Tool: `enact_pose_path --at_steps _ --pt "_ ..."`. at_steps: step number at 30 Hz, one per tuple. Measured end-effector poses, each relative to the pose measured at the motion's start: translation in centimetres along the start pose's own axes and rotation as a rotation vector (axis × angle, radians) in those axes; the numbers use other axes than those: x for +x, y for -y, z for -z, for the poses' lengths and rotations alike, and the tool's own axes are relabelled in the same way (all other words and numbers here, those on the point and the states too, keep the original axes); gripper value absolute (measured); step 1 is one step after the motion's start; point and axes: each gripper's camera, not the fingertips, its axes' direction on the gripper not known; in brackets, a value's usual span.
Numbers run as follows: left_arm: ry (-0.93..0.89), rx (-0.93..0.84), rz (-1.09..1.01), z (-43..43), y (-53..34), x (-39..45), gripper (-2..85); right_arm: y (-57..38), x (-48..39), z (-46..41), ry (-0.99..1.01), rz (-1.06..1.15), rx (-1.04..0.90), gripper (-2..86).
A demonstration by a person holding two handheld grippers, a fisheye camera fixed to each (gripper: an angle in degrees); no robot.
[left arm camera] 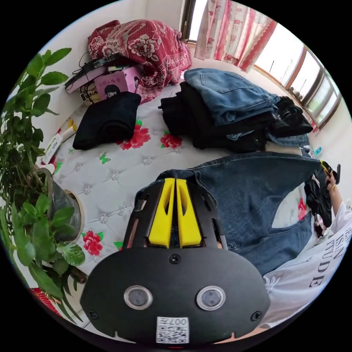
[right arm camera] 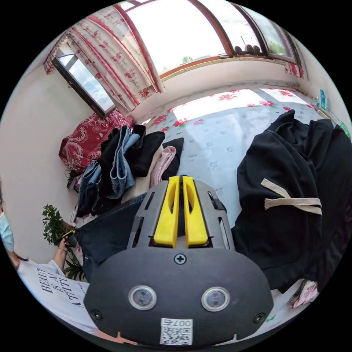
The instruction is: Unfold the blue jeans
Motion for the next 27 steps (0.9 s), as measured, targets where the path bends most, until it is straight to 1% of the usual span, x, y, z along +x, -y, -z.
enact_pose_path --at_steps 1,3,6,9,11,12,13,14,16,18,20,22,24,27 --pt "-0.039 0.066 -0.034 3.1 -1.4 0.0 -1.0 -0.8 0.2 3.5 0.053 0.007 0.044 -0.1" --pt "-0.070 0.155 -0.070 7.9 -4.2 0.1 -1.0 -2.7 0.5 8.6 0.093 0.035 0.111 -0.1" --pt "-0.121 0.297 -0.077 15.0 -10.8 -0.3 -1.0 -7.7 2.0 16.7 0.116 0.062 0.212 -0.2" --pt "-0.169 0.352 -0.098 19.3 -19.1 -0.7 -1.0 -14.7 5.5 22.7 0.098 0.020 0.267 -0.2" --pt "-0.183 0.304 -0.100 19.6 -24.2 -0.9 -1.0 -19.5 8.5 24.8 0.118 -0.038 0.253 -0.2" --pt "-0.194 0.241 -0.057 18.7 -27.4 -1.5 -1.0 -22.9 10.6 25.5 0.119 -0.077 0.217 -0.2" --pt "-0.195 0.159 0.002 17.0 -30.5 -2.1 -1.0 -26.5 12.8 25.5 0.118 -0.127 0.157 -0.2" --pt "-0.195 0.114 0.034 15.9 -32.0 -2.4 -1.0 -28.2 13.8 25.2 0.115 -0.159 0.123 -0.2" --pt "-0.215 -0.054 0.142 11.2 -37.3 -3.1 -1.0 -34.9 17.8 23.4 0.064 -0.310 -0.023 -0.2" --pt "-0.238 -0.113 0.202 8.3 -39.9 -3.4 -1.0 -38.9 19.9 21.6 0.000 -0.405 -0.130 -0.3" --pt "-0.241 -0.126 0.253 6.9 -41.1 -3.9 -1.0 -41.8 21.6 20.3 -0.045 -0.505 -0.173 -0.3" --pt "-0.244 -0.084 0.247 6.9 -41.0 -4.2 -1.0 -43.4 22.9 20.1 -0.015 -0.602 -0.113 -0.3" --pt "-0.243 -0.070 0.199 7.5 -40.2 -4.2 -1.0 -42.7 22.7 20.3 0.019 -0.597 -0.069 -0.3" --pt "-0.235 -0.031 0.129 9.3 -39.1 -4.3 -1.0 -39.3 20.8 21.9 0.117 -0.487 0.015 -0.2"
